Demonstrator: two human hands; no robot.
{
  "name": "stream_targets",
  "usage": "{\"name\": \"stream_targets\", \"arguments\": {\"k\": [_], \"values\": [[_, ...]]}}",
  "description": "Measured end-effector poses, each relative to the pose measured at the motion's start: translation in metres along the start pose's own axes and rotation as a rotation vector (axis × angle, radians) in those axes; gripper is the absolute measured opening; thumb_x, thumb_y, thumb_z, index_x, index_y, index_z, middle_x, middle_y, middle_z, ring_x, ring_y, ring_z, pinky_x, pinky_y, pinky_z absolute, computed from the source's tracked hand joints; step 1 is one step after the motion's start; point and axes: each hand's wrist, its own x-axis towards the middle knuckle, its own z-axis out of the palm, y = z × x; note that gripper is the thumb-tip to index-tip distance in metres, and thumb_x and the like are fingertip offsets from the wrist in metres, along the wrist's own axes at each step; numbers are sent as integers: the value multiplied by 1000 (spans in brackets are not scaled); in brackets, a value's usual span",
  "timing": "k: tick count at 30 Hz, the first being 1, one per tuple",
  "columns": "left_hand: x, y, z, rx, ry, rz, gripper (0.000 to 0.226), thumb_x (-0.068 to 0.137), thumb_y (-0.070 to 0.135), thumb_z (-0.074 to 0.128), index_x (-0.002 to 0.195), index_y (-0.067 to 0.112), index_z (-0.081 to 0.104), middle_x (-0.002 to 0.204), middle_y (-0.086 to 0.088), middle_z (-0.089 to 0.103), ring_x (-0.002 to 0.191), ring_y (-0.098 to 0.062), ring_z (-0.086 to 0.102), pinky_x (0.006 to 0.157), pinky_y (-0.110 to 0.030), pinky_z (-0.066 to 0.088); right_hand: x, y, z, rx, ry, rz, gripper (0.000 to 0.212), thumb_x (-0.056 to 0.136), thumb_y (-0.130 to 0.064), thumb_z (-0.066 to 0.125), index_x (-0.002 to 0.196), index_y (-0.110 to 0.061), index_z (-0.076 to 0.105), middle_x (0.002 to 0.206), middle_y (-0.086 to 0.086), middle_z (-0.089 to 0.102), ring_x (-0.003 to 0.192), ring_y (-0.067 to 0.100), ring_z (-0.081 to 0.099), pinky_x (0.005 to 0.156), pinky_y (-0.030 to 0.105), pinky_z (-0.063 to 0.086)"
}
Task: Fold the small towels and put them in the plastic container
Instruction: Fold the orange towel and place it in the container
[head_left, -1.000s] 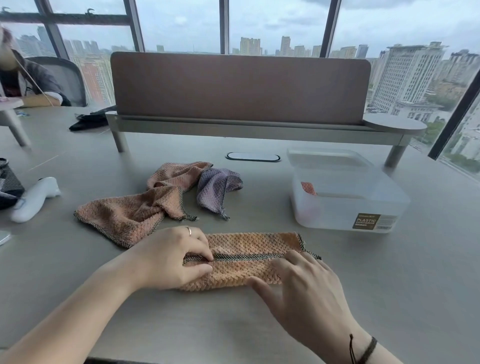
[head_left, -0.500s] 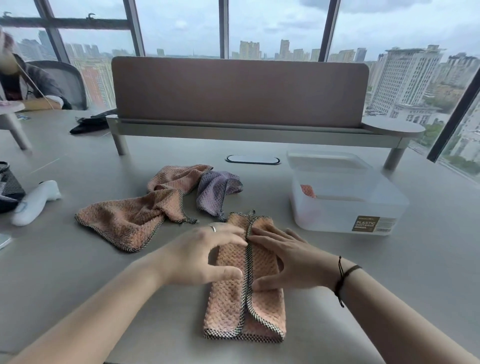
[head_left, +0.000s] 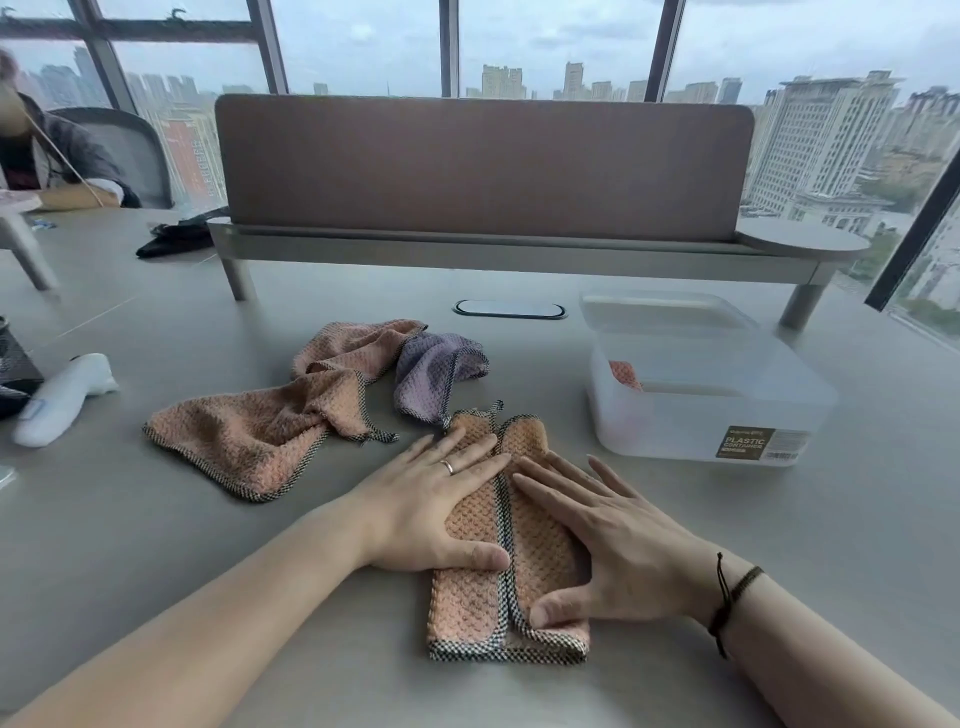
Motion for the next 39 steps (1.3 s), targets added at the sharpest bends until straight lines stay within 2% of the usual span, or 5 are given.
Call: {"name": "stream_targets", "arguments": {"k": [20,23,25,30,39], "values": [[-24,5,1,-296,241,111,88,81,84,36,155,40,18,164,21,6,150,4,-9,125,-34,1,-19,-7,2,121,89,-27,83,76,-88,39,149,-55,17,158,-33,2,149,-2,-7,124,44,2],[-41,7,8,-449,355,157,62,89,64,56,143,37,48,159,18,32,150,1,16,122,-31,19,-28,-1,5,390,275,-38,36,91,-38,57,125,-49,58,149,-34,36,146,-4,17,121,41,22],[-52,8,12,-514,411,171,40,87,44,69,126,35,63,149,17,46,146,-3,29,119,-34,27,-33,4,10,462,272,-42,48,76,-8,54,105,-43,69,141,-34,46,145,-3,23,118,43,28],[-67,10,12,-764,333,176,17,80,17,77,89,31,79,135,17,56,142,-10,37,119,-28,23,-39,-1,9,393,138,-133,36,80,-26,68,105,-51,68,140,-42,40,147,-5,12,121,36,16],[-75,16,9,-586,236,228,59,57,70,81,106,39,71,142,21,49,146,-1,26,118,-19,20,-43,-19,20,183,425,-206,18,92,-32,61,107,-37,69,116,-25,64,112,3,57,93,35,47]]}}
